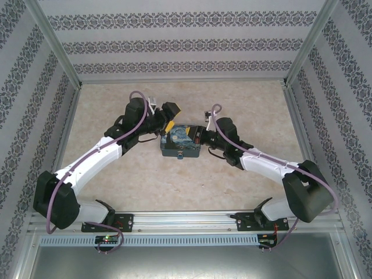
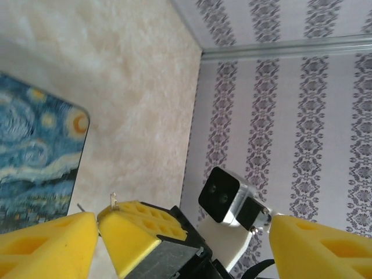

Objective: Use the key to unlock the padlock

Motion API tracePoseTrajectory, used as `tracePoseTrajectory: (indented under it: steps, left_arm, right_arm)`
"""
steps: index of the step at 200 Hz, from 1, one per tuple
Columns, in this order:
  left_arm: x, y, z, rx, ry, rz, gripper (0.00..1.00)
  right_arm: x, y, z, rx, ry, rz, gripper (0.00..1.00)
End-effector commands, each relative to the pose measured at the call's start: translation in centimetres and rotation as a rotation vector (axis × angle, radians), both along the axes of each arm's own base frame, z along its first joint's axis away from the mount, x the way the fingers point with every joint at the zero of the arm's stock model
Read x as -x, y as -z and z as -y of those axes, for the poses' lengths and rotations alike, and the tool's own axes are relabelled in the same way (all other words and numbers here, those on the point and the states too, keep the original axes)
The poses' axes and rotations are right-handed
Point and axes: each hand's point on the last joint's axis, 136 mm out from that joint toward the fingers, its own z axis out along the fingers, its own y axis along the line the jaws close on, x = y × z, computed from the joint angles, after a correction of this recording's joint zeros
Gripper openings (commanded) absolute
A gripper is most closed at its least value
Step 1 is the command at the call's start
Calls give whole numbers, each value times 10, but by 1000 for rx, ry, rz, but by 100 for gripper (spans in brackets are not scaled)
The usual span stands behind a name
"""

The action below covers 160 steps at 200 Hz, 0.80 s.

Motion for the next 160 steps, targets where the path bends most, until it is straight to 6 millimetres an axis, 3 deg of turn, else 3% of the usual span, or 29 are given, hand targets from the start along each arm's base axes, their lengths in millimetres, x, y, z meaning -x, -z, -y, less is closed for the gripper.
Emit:
tracePoseTrajectory:
  steps: [1, 55, 160]
  left_arm:
    - [15, 33, 2, -5, 28, -202, 74]
    - [15, 44, 3, -19, 14, -249, 63]
    - [12, 61, 19, -12, 25, -288, 45]
  right_arm:
    - [2, -8, 0, 149, 4, 121, 0]
    - [17, -15, -9, 435, -15, 274, 0]
    - [27, -26, -19, 554, -18, 379, 0]
